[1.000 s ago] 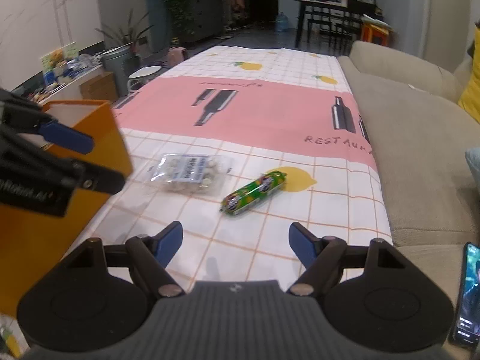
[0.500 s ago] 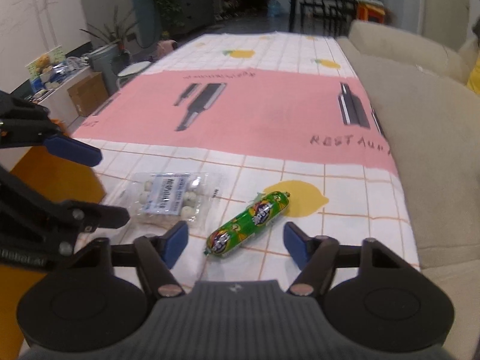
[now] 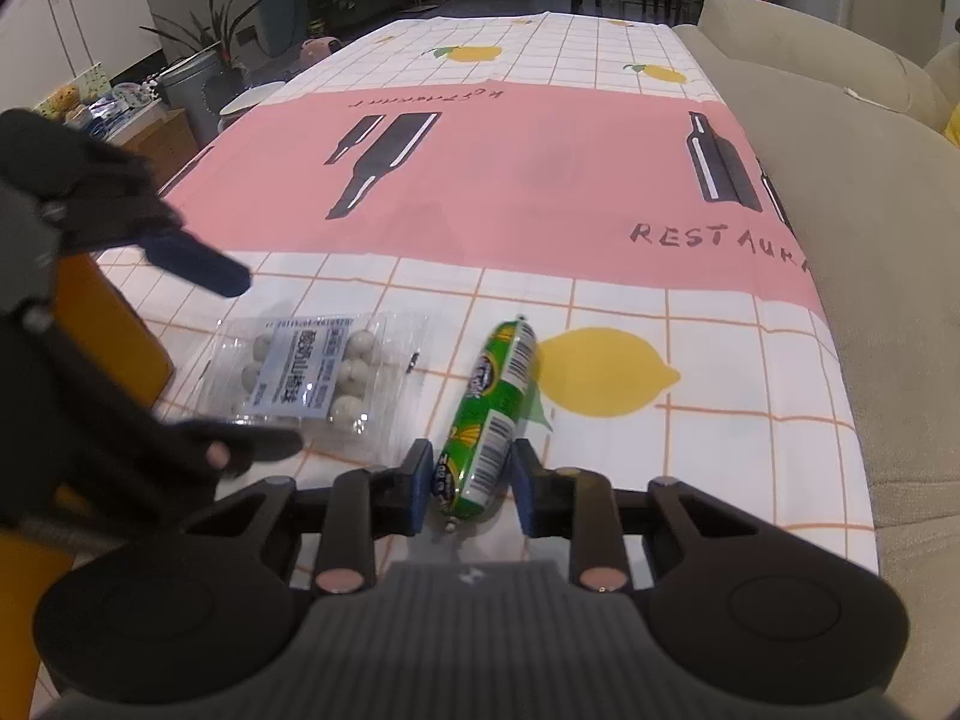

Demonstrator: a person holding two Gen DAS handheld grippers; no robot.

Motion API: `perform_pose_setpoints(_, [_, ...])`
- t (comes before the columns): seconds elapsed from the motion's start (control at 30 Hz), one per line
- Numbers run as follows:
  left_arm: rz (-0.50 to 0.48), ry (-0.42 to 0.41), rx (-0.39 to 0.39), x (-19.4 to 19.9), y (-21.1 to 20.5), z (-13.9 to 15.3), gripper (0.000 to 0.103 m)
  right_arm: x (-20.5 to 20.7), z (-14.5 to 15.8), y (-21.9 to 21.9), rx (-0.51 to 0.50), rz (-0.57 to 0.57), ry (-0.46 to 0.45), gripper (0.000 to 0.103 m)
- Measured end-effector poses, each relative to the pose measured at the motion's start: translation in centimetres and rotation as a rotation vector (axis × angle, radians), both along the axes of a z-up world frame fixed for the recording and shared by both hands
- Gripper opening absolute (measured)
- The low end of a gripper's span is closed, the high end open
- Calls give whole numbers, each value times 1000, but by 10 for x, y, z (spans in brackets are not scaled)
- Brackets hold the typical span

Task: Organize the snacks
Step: 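Close the right tool on the green sausage stick while the left tool grasps the clear hawthorn-ball packet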

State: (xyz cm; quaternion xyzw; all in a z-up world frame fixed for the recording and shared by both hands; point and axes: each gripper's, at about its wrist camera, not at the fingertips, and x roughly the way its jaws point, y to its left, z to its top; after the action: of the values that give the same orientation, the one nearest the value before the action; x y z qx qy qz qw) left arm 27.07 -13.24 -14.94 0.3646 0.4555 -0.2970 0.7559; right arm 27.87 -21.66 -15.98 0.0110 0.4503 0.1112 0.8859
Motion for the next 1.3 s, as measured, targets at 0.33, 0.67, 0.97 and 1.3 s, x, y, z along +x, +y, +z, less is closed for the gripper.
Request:
perform_pose_setpoints(0.33, [5,91,18,32,-11,-17,91,-16,0,-10,10,-9,-1,23])
perform_pose_setpoints(0.67, [314,217,-50,25,-4,-14,75,-19,0,-11,-7,-2,12,22])
perform_pose_setpoints(0.97, [518,248,-99,-19,11,-12,75,-39,2,-10,-54,48,38,21])
perform_pose_setpoints(1.3, [592,208,-156,-85,18,9,75,-97,5,4,-116,154,63,21])
